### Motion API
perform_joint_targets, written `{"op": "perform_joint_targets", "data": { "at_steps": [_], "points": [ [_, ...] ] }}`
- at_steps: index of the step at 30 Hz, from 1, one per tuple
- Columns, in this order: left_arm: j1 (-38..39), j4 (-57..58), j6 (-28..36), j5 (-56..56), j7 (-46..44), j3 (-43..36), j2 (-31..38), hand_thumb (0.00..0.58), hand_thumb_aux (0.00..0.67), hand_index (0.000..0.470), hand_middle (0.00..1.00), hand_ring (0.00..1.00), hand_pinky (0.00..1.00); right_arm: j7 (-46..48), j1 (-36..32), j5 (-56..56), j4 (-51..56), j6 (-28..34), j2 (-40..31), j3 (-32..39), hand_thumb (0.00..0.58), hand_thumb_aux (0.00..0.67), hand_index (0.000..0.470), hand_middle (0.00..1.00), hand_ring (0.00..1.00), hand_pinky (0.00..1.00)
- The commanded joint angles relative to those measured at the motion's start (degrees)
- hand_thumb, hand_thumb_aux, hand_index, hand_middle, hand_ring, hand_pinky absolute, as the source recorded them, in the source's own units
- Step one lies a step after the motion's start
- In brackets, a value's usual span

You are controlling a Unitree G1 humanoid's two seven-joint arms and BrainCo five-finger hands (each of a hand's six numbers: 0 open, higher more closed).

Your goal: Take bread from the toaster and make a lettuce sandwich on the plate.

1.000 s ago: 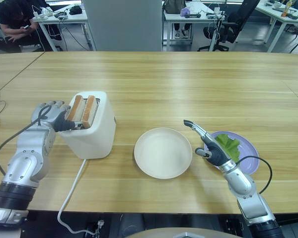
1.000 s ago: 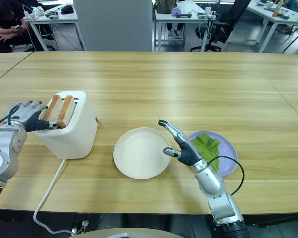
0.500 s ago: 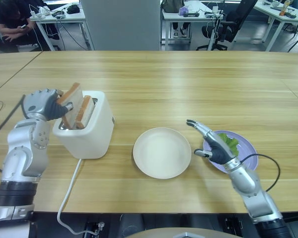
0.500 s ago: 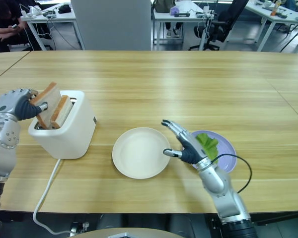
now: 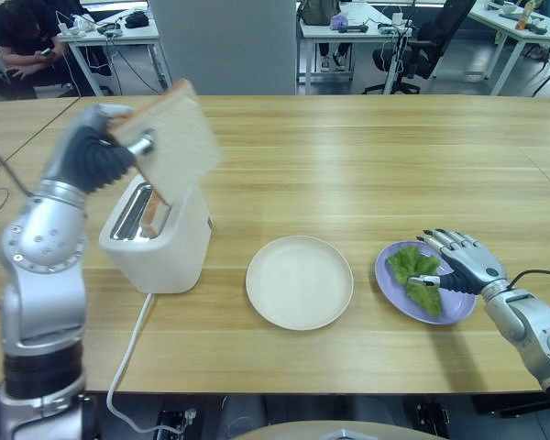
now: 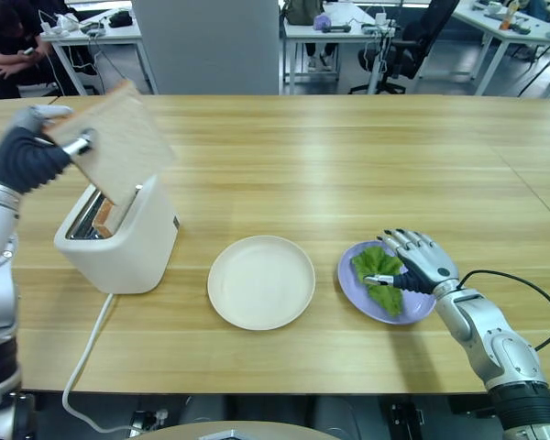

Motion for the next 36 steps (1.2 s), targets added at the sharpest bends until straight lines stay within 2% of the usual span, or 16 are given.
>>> {"op": "perform_joint_targets", "data": {
  "at_steps": [1, 3, 4, 5, 6, 7, 8, 9, 10, 19, 20, 22, 23, 27, 31, 36],
  "points": [
    [1.1, -2.9, 6.5, -3.8, -2.1, -4.9, -3.3, 0.580, 0.670, 0.460, 1.00, 1.00, 1.00, -0.8, -1.8, -1.5, 5.6, 0.9, -0.6, 3.6, 0.000, 0.000, 0.000, 0.00, 0.00, 0.00],
    [1.9, -3.3, 8.6, -4.7, -2.4, -7.7, -5.2, 0.580, 0.670, 0.460, 1.00, 1.00, 1.00, -0.8, -2.4, -1.7, 7.4, 1.5, -0.6, 5.0, 0.027, 0.016, 0.011, 0.00, 0.00, 0.00],
    [2.3, -3.2, 9.4, -5.0, -2.4, -9.0, -6.1, 0.580, 0.670, 0.460, 1.00, 1.00, 1.00, -0.6, -2.5, -1.7, 8.0, 2.0, -0.7, 5.7, 0.294, 0.200, 0.137, 0.00, 0.00, 0.00],
    [2.7, -2.7, 9.8, -4.9, -2.4, -10.4, -6.7, 0.580, 0.670, 0.460, 1.00, 1.00, 1.00, -0.4, -2.6, -1.8, 8.7, 2.2, -0.8, 6.3, 0.294, 0.200, 0.137, 0.00, 0.00, 0.00],
    [3.2, -1.7, 9.9, -4.6, -2.3, -11.9, -7.1, 0.580, 0.670, 0.460, 1.00, 1.00, 1.00, -0.2, -2.8, -1.9, 9.4, 2.4, -0.8, 7.0, 0.395, 0.292, 0.200, 0.00, 0.00, 0.00],
    [3.7, -0.6, 10.0, -4.3, -2.1, -13.3, -7.5, 0.580, 0.670, 0.460, 1.00, 1.00, 1.00, 0.0, -3.0, -1.9, 10.0, 2.6, -0.9, 7.6, 0.395, 0.292, 0.200, 0.00, 0.00, 0.00],
    [4.3, 0.9, 9.5, -3.8, -1.8, -14.9, -7.8, 0.580, 0.670, 0.460, 1.00, 1.00, 1.00, 0.1, -3.1, -2.2, 10.5, 2.9, -1.0, 8.2, 0.524, 0.462, 0.317, 0.00, 0.00, 0.00],
    [4.8, 2.6, 9.0, -3.1, -1.6, -16.5, -8.0, 0.580, 0.670, 0.460, 1.00, 1.00, 1.00, 0.1, -3.3, -2.4, 10.8, 3.2, -1.1, 8.7, 0.524, 0.462, 0.317, 0.00, 0.00, 0.00],
    [5.2, 4.2, 8.3, -2.4, -1.5, -18.1, -7.9, 0.580, 0.670, 0.460, 1.00, 1.00, 1.00, 0.0, -3.3, -2.5, 10.9, 3.4, -1.2, 9.0, 0.580, 0.670, 0.460, 0.00, 0.00, 0.00],
    [6.8, 20.9, 0.0, 6.4, -0.4, -32.9, -7.8, 0.580, 0.670, 0.460, 1.00, 1.00, 1.00, -4.8, -3.8, 0.1, 6.6, 3.8, -1.6, 7.4, 0.580, 0.670, 0.460, 0.00, 0.00, 0.00],
    [6.4, 22.6, -1.1, 8.2, 0.4, -34.2, -7.5, 0.382, 0.279, 0.191, 0.89, 0.89, 0.89, -6.4, -3.7, 0.7, 4.9, 3.3, -1.8, 6.5, 0.580, 0.670, 0.460, 0.00, 0.00, 0.00],
    [5.3, 25.9, -3.5, 12.2, 2.0, -36.6, -6.8, 0.382, 0.279, 0.191, 0.89, 0.89, 0.89, -8.4, -3.5, 1.4, 2.5, 2.6, -2.2, 5.5, 0.580, 0.670, 0.460, 0.00, 0.00, 0.00],
    [4.5, 27.4, -5.1, 14.9, 3.0, -38.0, -6.0, 0.000, 0.000, 0.000, 0.02, 0.02, 0.02, -9.6, -3.2, 1.9, 0.1, 2.0, -2.3, 4.5, 0.580, 0.670, 0.460, 0.00, 0.00, 0.00],
    [2.8, 29.3, -10.5, 20.4, 5.5, -40.2, -4.6, 0.000, 0.000, 0.000, 0.00, 0.00, 0.00, -11.5, -2.2, 2.8, -7.7, 1.1, -2.5, 1.8, 0.580, 0.670, 0.460, 0.00, 0.00, 0.00],
    [-0.2, 29.5, -16.4, 30.9, 12.8, -41.4, -2.0, 0.000, 0.000, 0.000, 0.00, 0.00, 0.00, -10.6, -2.4, 3.6, -16.1, 0.7, -1.4, 0.1, 0.580, 0.670, 0.460, 0.00, 0.00, 0.00],
    [-0.6, 23.4, -16.6, 38.5, 16.4, -38.4, -0.1, 0.000, 0.000, 0.000, 0.00, 0.00, 0.00, -6.6, -7.2, 3.9, -21.2, -0.5, 2.9, 3.9, 0.580, 0.670, 0.460, 0.00, 0.00, 0.00]
  ]
}}
